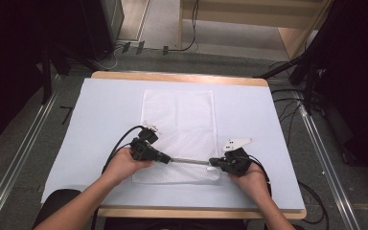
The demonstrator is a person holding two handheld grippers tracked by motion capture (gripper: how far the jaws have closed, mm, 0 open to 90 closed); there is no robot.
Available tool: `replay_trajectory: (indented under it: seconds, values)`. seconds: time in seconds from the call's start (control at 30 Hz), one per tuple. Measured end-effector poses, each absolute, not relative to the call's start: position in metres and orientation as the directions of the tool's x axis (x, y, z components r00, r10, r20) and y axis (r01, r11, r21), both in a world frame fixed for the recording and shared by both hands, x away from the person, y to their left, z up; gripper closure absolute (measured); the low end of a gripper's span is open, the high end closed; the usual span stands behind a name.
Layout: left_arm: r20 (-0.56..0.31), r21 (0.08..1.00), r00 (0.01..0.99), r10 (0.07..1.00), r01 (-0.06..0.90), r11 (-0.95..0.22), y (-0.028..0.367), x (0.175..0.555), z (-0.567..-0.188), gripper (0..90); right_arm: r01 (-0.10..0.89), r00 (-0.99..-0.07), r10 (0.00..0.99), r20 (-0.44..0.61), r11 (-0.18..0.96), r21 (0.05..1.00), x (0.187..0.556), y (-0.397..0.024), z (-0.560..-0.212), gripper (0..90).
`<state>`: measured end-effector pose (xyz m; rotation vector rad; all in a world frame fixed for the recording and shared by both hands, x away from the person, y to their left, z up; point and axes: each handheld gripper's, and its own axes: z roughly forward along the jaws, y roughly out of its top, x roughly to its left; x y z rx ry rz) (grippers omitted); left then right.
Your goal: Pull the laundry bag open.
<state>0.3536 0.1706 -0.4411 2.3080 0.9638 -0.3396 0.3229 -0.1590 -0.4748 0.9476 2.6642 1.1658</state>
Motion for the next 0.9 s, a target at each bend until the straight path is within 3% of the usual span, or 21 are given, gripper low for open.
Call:
replay_trajectory:
  seconds: [0.3,0.57,0.7,0.9]
  values:
    - [-0.437,0.432,0.639,0.633,0.767,-0.475,0.229,0.347,-0.437,88.3,0.49,-0.814,0.56,0.154,0.52,0.7,0.323,-0.16,-0.476,90.0]
    - [-0.395,0.434,0.62,0.678,0.777,-0.457,0.249,0.337,-0.435,88.3,0.501,-0.811,0.56,0.171,0.512,0.698,0.324,-0.161,-0.476,90.0]
    - [-0.445,0.445,0.57,0.69,0.81,-0.382,0.268,0.333,-0.437,88.3,0.495,-0.817,0.55,0.174,0.515,0.7,0.325,-0.162,-0.477,90.0]
    - [-0.444,0.44,0.537,0.717,0.828,-0.348,0.283,0.328,-0.439,88.3,0.489,-0.824,0.539,0.174,0.52,0.701,0.326,-0.163,-0.477,90.0]
